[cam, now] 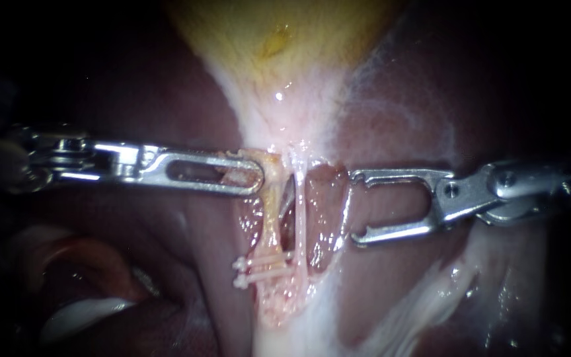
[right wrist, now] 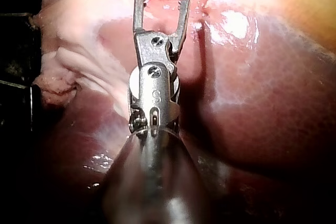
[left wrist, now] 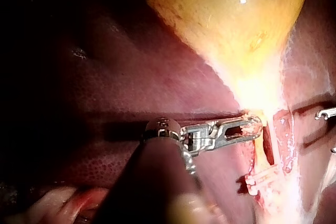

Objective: Going back second clip left tube

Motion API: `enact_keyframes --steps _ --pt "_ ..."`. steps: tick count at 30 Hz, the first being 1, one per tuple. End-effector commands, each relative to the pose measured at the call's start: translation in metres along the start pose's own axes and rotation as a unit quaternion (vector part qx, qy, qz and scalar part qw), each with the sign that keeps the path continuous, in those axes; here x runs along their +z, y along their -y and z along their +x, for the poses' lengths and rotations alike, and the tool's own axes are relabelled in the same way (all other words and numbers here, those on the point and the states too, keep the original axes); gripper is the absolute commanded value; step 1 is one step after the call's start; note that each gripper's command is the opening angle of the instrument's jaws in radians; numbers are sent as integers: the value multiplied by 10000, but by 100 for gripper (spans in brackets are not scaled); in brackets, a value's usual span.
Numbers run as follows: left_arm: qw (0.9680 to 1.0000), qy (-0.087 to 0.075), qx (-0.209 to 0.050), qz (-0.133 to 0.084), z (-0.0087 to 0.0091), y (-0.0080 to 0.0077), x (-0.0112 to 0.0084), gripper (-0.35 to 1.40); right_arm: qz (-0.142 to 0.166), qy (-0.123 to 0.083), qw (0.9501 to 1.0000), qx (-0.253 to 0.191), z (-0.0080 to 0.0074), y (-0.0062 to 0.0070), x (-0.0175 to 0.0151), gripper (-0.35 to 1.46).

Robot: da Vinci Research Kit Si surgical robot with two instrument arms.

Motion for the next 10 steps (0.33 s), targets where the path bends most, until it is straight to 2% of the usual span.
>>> enact_keyframes --steps 1,10 --pt "10000 -6 -4 -2 0 0 0 -35 0 -1 10000 2 0 0 0 50" --pt "10000 -4 -5 -3 1 0 0 -35 2 -1 10000 -26 1 0 0 50"
